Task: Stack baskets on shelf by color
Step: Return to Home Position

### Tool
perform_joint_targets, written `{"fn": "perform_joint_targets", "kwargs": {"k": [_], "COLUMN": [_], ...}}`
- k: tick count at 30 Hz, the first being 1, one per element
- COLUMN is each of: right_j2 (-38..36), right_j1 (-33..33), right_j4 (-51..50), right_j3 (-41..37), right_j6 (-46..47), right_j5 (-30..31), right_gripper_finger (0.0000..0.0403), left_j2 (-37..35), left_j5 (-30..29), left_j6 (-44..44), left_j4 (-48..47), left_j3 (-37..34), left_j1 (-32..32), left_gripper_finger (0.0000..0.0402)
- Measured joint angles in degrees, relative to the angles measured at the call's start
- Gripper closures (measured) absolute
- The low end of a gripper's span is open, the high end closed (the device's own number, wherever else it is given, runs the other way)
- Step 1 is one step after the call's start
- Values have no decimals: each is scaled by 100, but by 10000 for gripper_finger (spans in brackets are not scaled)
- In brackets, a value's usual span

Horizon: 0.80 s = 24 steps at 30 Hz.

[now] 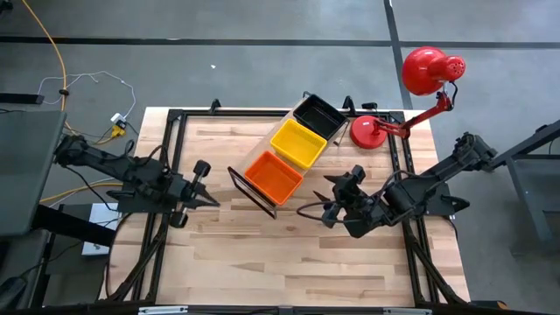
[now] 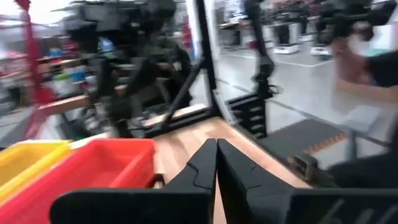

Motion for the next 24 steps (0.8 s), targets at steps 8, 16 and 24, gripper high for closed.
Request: {"fn": "perform_joint_targets", "kwargs": {"k": [8, 16, 24], "right_j2": [-80, -332, -641], "right_j1": [-33, -132, -130], "right_j4": [42, -37, -538], "right_j3": [7, 8, 6], "right_j6": [-332, -595, -351], "right_j5": [-7, -53, 73], "right_gripper_finger": [155, 210, 389], "left_j2": [-22, -357, -934], "left_j5": [1007, 1119, 1060], "left_j6": [-330, -752, -740], "left_j4": [666, 1103, 1511], "left_j3": [-784, -1327, -2092], "left_j1": [991, 1385, 1427], "left_gripper_finger": [401, 401, 401]}}
